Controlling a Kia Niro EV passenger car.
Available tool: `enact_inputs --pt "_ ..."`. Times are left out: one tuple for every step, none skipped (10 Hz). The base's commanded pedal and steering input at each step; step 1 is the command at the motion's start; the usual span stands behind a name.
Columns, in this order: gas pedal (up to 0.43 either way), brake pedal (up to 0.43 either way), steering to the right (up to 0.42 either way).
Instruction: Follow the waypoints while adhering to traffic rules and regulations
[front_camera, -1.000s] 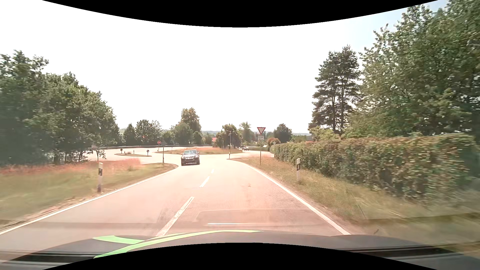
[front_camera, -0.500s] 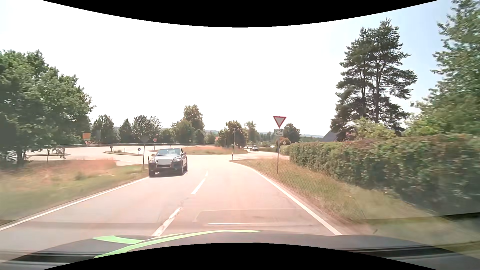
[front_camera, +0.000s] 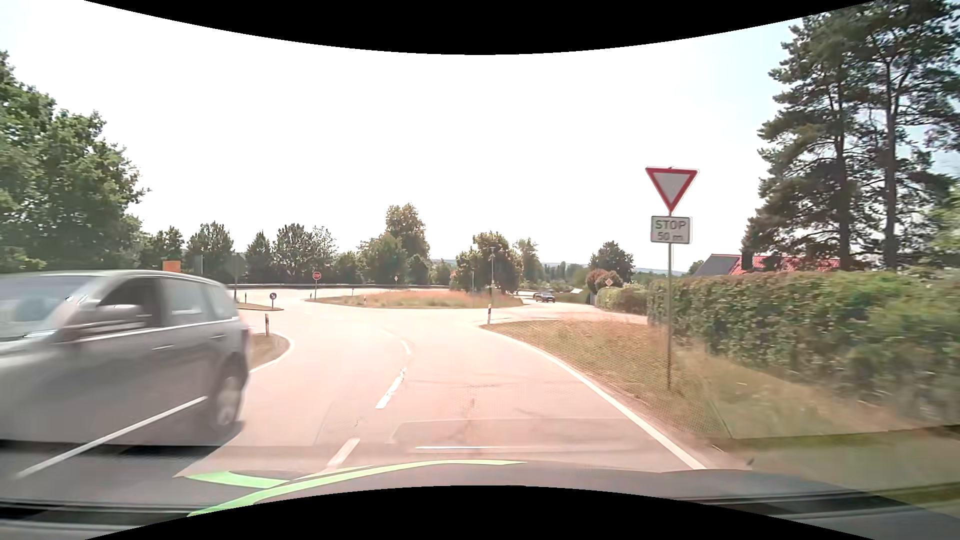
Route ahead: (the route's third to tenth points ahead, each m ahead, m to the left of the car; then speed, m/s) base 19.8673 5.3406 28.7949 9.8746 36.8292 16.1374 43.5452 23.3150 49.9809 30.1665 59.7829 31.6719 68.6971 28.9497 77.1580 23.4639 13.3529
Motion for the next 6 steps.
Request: enact_inputs --pt "0.0 0.268 -0.057" --pt "0.0 0.262 -0.059" --pt "0.0 0.262 -0.06" --pt "0.0 0.262 -0.064" --pt "0.0 0.262 -0.069" --pt "0.0 0.262 -0.072"
